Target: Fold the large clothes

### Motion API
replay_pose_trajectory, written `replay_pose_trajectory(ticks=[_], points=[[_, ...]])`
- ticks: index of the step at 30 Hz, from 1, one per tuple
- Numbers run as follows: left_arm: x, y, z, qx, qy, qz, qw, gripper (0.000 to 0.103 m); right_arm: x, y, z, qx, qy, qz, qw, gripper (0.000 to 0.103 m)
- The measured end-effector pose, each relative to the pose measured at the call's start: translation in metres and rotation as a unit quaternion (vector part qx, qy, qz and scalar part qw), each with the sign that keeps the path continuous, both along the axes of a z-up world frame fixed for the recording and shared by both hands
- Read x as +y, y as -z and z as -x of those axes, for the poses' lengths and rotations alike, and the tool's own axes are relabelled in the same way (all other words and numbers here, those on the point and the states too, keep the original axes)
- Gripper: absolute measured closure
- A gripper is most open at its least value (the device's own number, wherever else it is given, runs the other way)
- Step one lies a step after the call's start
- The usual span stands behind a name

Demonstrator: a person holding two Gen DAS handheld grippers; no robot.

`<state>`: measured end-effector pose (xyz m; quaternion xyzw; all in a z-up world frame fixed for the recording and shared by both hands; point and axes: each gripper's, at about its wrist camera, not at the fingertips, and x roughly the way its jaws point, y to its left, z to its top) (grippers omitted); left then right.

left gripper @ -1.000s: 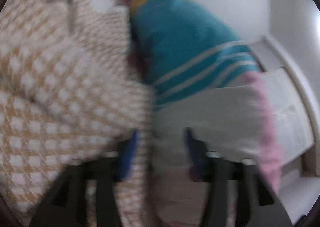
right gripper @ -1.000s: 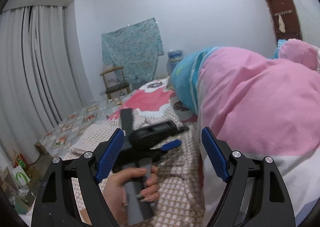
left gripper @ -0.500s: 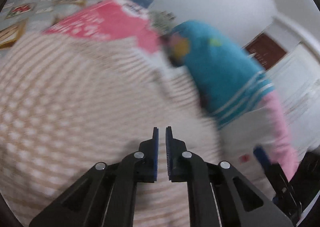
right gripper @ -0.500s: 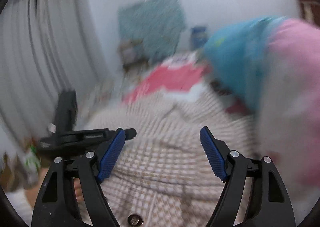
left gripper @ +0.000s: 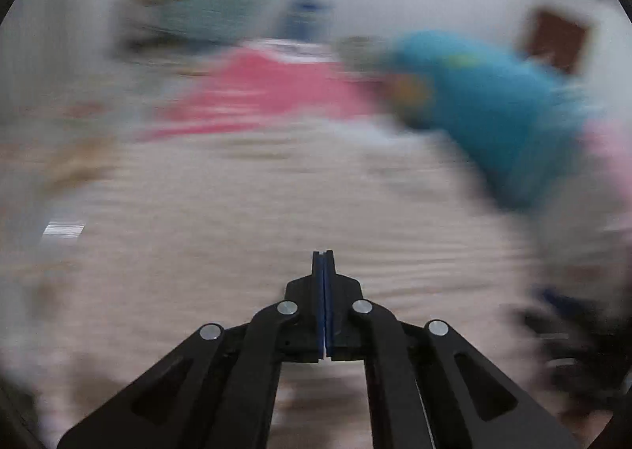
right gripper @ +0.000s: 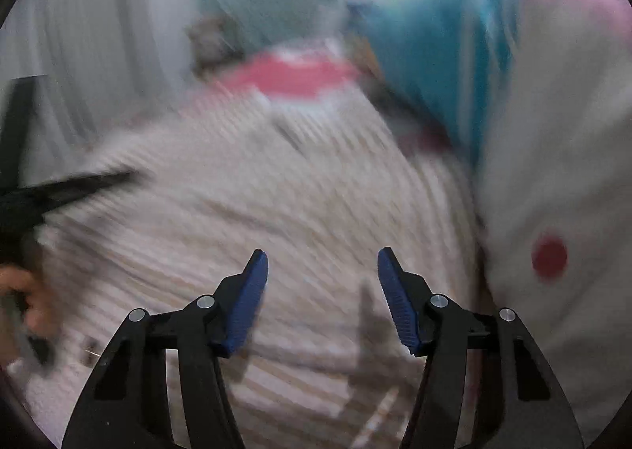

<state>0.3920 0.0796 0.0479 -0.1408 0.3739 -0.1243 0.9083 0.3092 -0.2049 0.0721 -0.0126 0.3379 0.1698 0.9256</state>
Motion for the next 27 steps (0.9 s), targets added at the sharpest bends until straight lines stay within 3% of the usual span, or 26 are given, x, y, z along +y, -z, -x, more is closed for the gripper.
replay_pose_trajectory(ticks=[2, 4, 5, 7, 8, 9, 10, 12, 14, 16, 17, 18, 20, 22, 23, 24, 25, 27], points=[[-0.018, 0.007, -0.016, 0.021, 0.043, 0.045, 0.9978, 0.101, 0.017, -0.002, -0.003, -0.014, -0.054, -0.007, 0.998, 0.046], [-0.016, 0.028, -0.031, 0.066, 0.045, 0.096, 0.9922, 0.101, 0.036, 0.019, -0.022, 0.024, -0.064, 0.04, 0.997, 0.045], [-0.006, 0.038, -0.032, 0.076, 0.028, 0.123, 0.9891, 0.101, 0.037, 0.036, -0.029, 0.053, -0.062, 0.05, 0.995, 0.043], [0.038, 0.055, -0.022, 0.069, -0.034, 0.2, 0.9768, 0.101, 0.016, 0.046, -0.033, 0.066, -0.066, -0.012, 0.996, 0.043], [0.07, 0.059, -0.011, 0.047, -0.074, 0.245, 0.9656, 0.1, 0.009, 0.046, -0.034, 0.07, -0.068, -0.031, 0.995, 0.043], [0.088, 0.059, -0.002, 0.037, -0.102, 0.251, 0.962, 0.1, 0.007, 0.046, -0.034, 0.07, -0.071, -0.033, 0.994, 0.044], [0.118, 0.056, 0.009, 0.019, -0.156, 0.239, 0.9583, 0.1, 0.007, 0.046, -0.032, 0.066, -0.071, -0.028, 0.995, 0.044], [0.152, 0.052, 0.02, 0.012, -0.215, 0.205, 0.9547, 0.1, 0.006, 0.045, -0.029, 0.062, -0.071, -0.025, 0.995, 0.044], [0.165, 0.054, 0.017, 0.028, -0.234, 0.195, 0.9521, 0.1, 0.003, 0.044, -0.026, 0.062, -0.072, -0.029, 0.995, 0.044], [0.155, 0.041, 0.007, 0.038, -0.237, 0.14, 0.9606, 0.1, 0.0, 0.041, -0.021, 0.061, -0.071, -0.028, 0.995, 0.044], [0.141, 0.029, 0.003, 0.028, -0.235, 0.1, 0.9664, 0.101, 0.001, 0.042, -0.019, 0.06, -0.071, -0.028, 0.995, 0.044], [0.131, 0.021, 0.0, 0.014, -0.221, 0.095, 0.9705, 0.101, -0.002, 0.041, -0.017, 0.06, -0.071, -0.031, 0.995, 0.044], [0.115, 0.015, -0.011, 0.001, -0.163, 0.131, 0.9779, 0.101, 0.007, 0.045, -0.024, 0.06, -0.072, -0.032, 0.995, 0.043], [0.096, 0.017, -0.028, 0.016, -0.114, 0.137, 0.9839, 0.101, 0.009, 0.045, -0.025, 0.059, -0.071, -0.028, 0.995, 0.044], [0.091, 0.024, -0.041, 0.043, -0.111, 0.108, 0.987, 0.1, 0.008, 0.045, -0.025, 0.058, -0.071, -0.026, 0.995, 0.044], [0.091, 0.031, -0.045, 0.055, -0.133, 0.089, 0.9857, 0.1, 0.009, 0.046, -0.026, 0.058, -0.071, -0.026, 0.995, 0.044], [0.106, 0.04, -0.045, 0.048, -0.164, 0.101, 0.9802, 0.1, 0.01, 0.046, -0.026, 0.058, -0.072, -0.026, 0.995, 0.044], [0.14, 0.049, -0.03, 0.029, -0.252, 0.136, 0.9577, 0.1, 0.01, 0.045, -0.026, 0.057, -0.072, -0.021, 0.996, 0.043]])
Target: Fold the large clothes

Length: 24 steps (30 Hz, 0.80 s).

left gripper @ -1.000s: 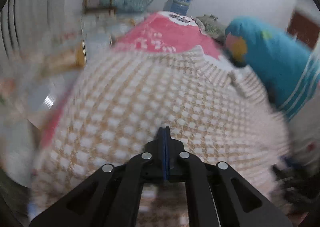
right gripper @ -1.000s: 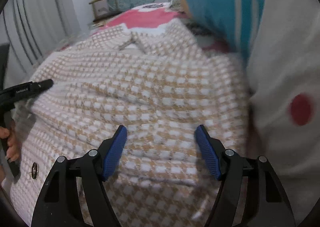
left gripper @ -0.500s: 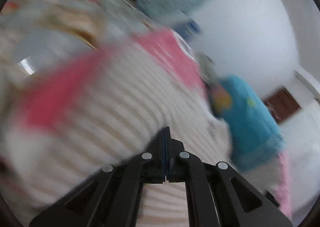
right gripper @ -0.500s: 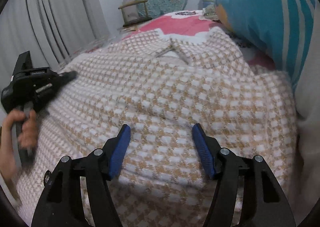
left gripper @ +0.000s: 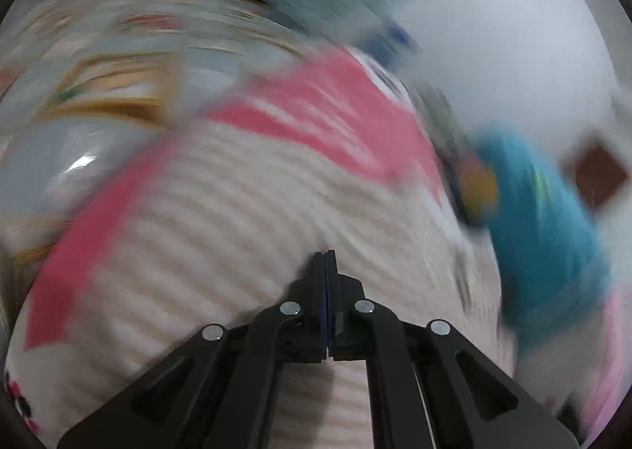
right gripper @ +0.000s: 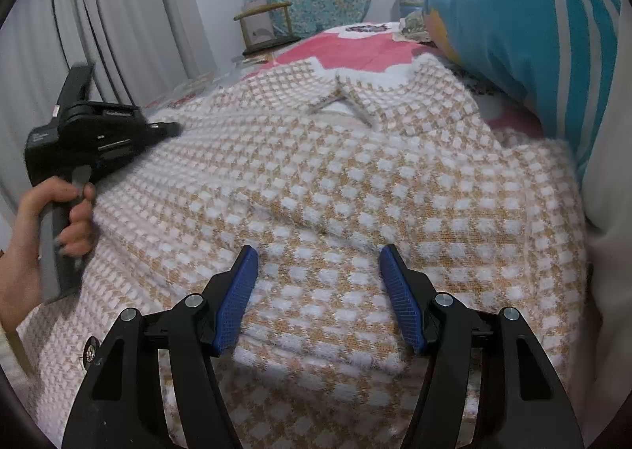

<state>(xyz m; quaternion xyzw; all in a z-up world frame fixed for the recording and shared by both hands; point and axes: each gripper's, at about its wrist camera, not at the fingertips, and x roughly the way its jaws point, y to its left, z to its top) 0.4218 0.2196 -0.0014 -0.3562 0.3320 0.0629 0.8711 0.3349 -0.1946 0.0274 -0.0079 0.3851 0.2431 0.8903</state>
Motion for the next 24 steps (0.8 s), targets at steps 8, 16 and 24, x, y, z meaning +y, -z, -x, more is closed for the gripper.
replay_pose_trajectory(ticks=[8, 16, 24], points=[[-0.032, -0.036, 0.015, 0.026, 0.006, -0.174, 0.9843, 0.1, 0.001, 0.0, 0.001, -0.001, 0.001, -0.001, 1.0, 0.043], [-0.087, -0.008, 0.041, 0.076, 0.191, -0.168, 0.9641, 0.097, 0.002, 0.001, 0.001, -0.001, 0.0, -0.001, 1.0, 0.043], [-0.128, -0.053, 0.051, 0.009, 0.212, -0.149, 0.9659, 0.097, 0.005, 0.0, 0.004, -0.004, 0.001, 0.005, 1.0, 0.043]])
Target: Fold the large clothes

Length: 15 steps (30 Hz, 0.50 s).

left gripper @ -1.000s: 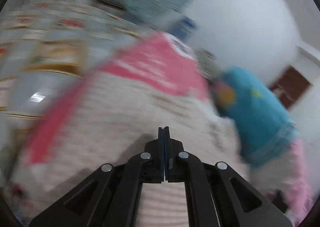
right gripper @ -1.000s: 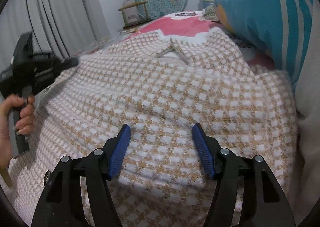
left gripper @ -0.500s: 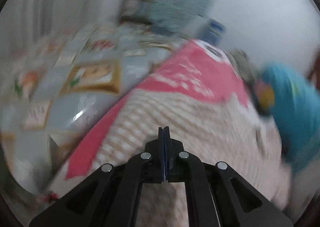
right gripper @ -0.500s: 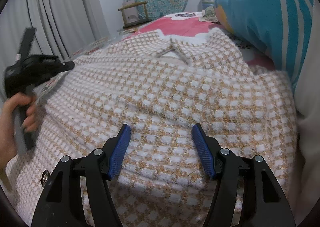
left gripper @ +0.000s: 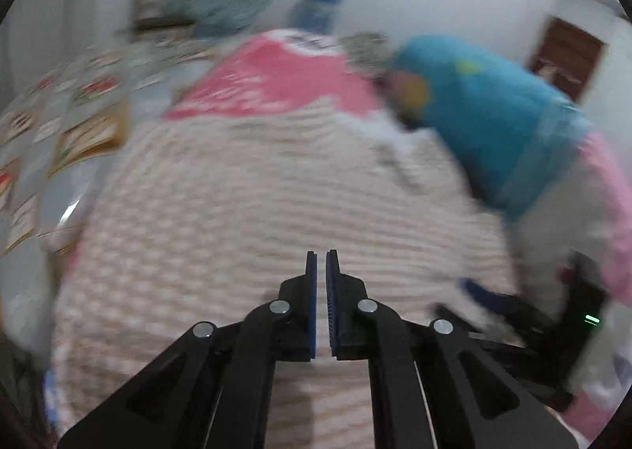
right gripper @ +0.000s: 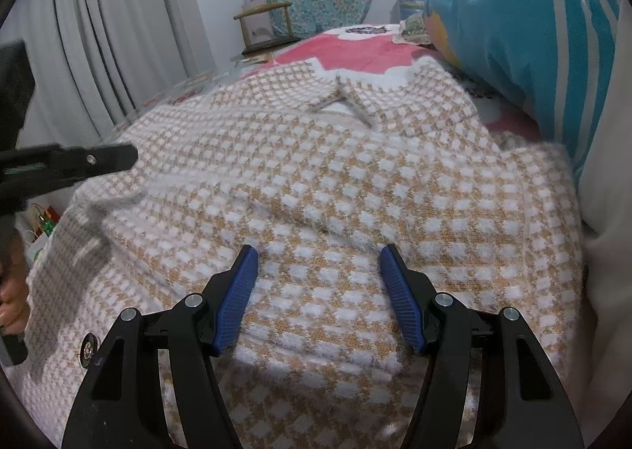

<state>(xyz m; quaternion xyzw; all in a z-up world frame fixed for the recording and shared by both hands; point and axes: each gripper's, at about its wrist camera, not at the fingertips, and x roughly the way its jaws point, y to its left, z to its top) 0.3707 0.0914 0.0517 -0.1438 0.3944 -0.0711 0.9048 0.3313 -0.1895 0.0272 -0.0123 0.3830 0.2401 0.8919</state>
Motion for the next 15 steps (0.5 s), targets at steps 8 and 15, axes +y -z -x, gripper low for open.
replay_pose_trajectory(ticks=[8, 15], points=[[-0.017, 0.057, -0.01, 0.091, 0.023, -0.001, 0.9956, 0.097, 0.002, 0.001, 0.001, 0.0, -0.002, 0.006, 1.0, 0.043], [-0.041, 0.053, -0.012, 0.081, 0.042, -0.104, 0.9905, 0.097, 0.0, 0.001, 0.0, -0.001, -0.002, 0.005, 1.0, 0.043]])
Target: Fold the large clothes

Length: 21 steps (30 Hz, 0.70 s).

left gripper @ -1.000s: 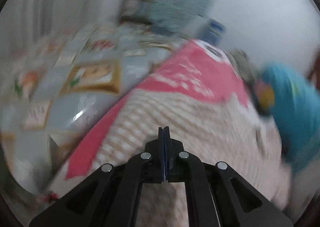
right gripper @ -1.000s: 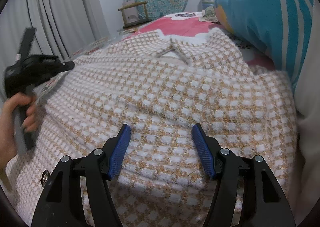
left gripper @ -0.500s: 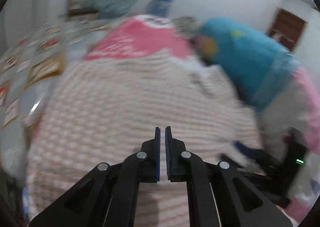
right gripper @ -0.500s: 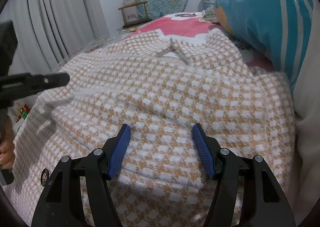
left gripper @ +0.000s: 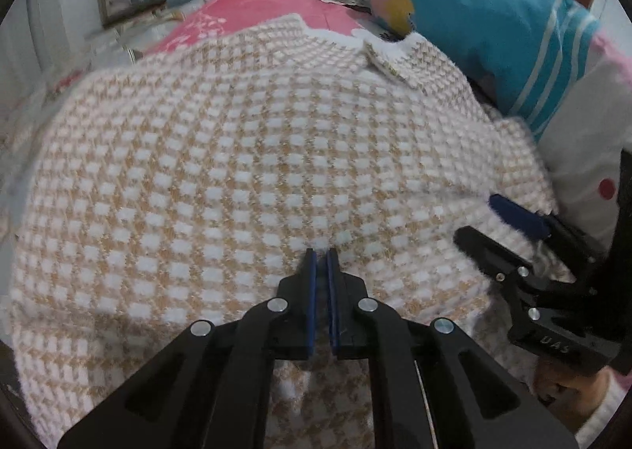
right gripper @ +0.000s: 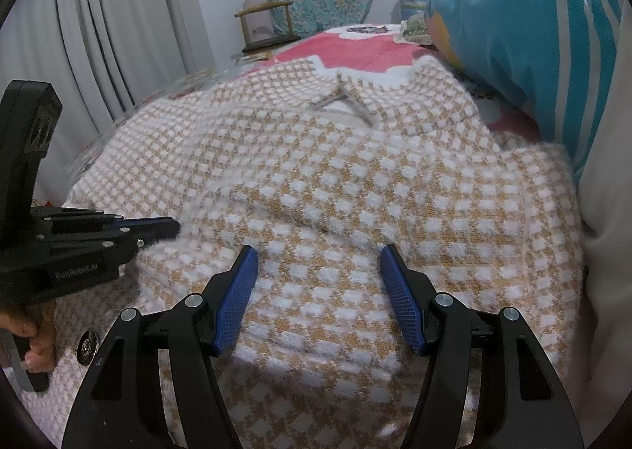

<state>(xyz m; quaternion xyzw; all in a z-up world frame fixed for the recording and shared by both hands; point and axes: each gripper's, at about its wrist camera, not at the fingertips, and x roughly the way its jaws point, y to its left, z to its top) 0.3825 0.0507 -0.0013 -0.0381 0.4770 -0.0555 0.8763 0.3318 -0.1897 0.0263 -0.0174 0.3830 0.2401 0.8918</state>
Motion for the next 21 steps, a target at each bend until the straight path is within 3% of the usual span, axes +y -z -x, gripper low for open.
replay_pose_trajectory(ticks=[2, 10, 16, 19, 21], points=[[-0.005, 0.0, 0.001, -0.002, -0.002, -0.016, 0.9999, 0.097, 0.0, 0.0, 0.0, 0.0, 0.0, 0.0, 1.0, 0.043], [-0.004, 0.0, 0.003, -0.004, -0.015, -0.002, 0.9999, 0.097, -0.001, 0.0, 0.0, 0.0, 0.0, 0.0, 1.0, 0.043], [-0.013, -0.015, 0.003, 0.01, 0.022, -0.045, 0.9987, 0.097, -0.004, -0.001, 0.0, -0.003, 0.002, -0.007, 1.0, 0.043], [0.001, -0.039, -0.005, -0.01, -0.008, -0.009, 0.9999, 0.097, -0.007, -0.001, 0.005, -0.018, 0.005, -0.015, 1.0, 0.043], [0.017, -0.063, -0.022, -0.05, -0.025, 0.047, 0.9973, 0.097, -0.007, 0.0, 0.005, -0.021, 0.006, -0.015, 1.0, 0.043]])
